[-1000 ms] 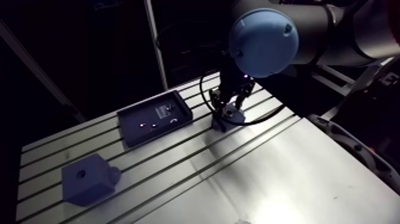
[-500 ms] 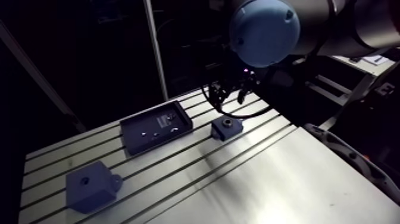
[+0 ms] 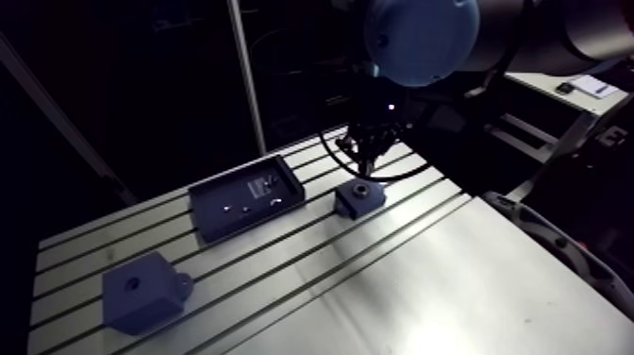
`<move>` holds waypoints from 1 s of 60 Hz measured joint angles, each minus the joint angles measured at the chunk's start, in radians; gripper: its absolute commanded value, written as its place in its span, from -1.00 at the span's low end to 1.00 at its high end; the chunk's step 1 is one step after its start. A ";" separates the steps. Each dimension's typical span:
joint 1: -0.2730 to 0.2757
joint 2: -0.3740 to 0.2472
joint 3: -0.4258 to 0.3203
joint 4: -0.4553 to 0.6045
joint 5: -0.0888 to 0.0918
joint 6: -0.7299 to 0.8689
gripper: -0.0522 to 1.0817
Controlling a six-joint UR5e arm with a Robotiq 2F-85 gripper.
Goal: Pick up the bearing and press it into the housing until flush.
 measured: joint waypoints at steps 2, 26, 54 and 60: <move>0.000 0.006 0.001 -0.002 0.000 0.000 0.99; 0.000 0.038 0.006 -0.026 0.000 -0.011 0.99; 0.002 0.049 0.019 -0.038 0.002 -0.017 0.99; 0.002 0.049 0.024 -0.045 0.002 -0.018 0.99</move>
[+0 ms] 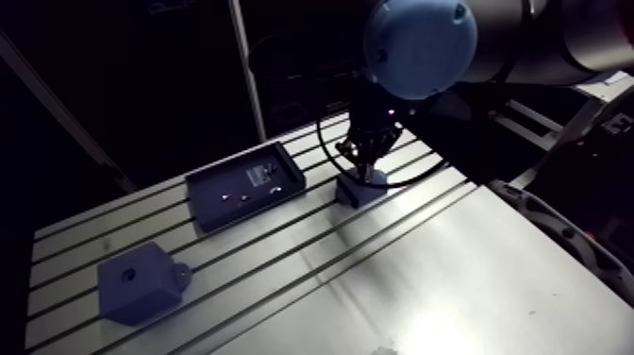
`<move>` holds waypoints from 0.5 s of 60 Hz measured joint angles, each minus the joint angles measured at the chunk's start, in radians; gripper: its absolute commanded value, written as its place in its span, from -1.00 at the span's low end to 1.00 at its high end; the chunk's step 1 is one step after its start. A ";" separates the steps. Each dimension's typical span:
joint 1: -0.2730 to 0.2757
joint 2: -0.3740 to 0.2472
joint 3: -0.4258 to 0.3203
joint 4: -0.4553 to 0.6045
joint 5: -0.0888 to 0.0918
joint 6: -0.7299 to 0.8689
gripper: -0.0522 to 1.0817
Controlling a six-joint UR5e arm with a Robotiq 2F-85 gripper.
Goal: Pick up the bearing and press it into the housing until flush.
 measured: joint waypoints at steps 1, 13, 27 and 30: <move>0.000 0.000 0.001 -0.001 0.000 0.000 0.99; 0.001 -0.001 0.008 -0.013 0.001 -0.001 0.99; 0.001 -0.001 0.011 -0.017 0.001 -0.001 0.99; 0.001 -0.001 0.011 -0.018 0.002 -0.001 0.99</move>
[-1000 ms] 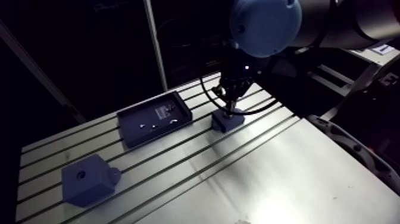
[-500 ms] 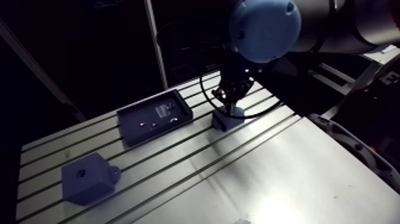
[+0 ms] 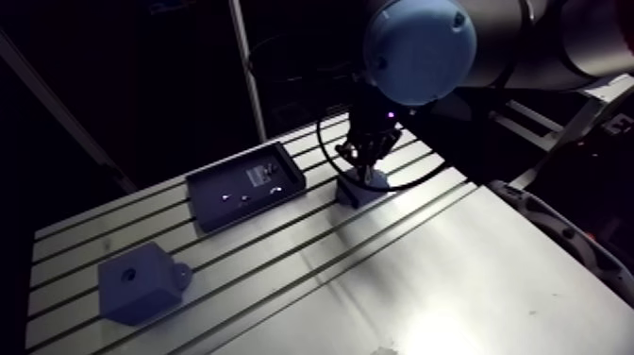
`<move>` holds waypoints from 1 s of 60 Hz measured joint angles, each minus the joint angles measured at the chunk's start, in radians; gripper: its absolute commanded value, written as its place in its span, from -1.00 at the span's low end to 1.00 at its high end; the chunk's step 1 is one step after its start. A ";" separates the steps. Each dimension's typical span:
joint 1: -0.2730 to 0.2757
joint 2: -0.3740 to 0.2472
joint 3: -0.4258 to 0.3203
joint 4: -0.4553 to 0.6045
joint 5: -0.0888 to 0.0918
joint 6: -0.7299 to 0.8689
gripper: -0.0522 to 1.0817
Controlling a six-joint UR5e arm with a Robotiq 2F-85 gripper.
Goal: Pick up the bearing and press it into the housing until flush.
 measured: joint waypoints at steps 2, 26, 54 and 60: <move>0.000 0.000 0.000 0.000 0.000 0.000 0.99; 0.001 0.002 0.001 -0.001 0.000 0.002 0.99; 0.004 0.003 0.000 -0.001 0.000 0.001 0.99; 0.004 0.004 0.000 -0.001 0.000 0.001 0.99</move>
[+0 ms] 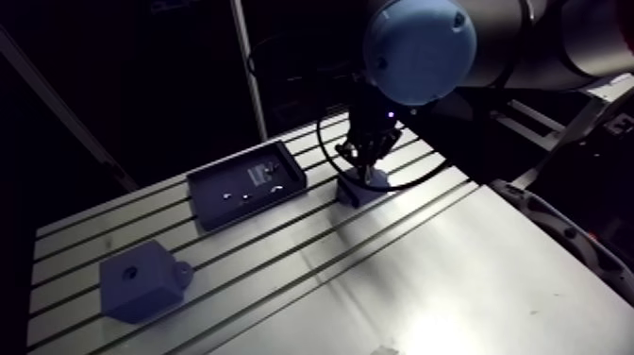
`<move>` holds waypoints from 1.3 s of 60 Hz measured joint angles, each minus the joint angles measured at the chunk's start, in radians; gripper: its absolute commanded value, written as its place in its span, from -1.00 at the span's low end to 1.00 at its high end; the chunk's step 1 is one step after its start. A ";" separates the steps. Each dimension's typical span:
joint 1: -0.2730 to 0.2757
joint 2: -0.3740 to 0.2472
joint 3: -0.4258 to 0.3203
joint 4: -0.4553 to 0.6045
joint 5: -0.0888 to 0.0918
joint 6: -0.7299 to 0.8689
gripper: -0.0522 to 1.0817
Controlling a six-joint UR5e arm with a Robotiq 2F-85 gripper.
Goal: Pick up the bearing and press it into the housing until flush.
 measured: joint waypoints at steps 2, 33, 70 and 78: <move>0.000 0.000 0.000 0.000 0.000 0.000 0.99; 0.000 0.004 0.000 0.000 -0.002 -0.005 0.99; 0.000 0.006 0.001 -0.035 -0.001 -0.008 0.99; 0.000 0.006 0.001 -0.036 -0.001 -0.008 0.99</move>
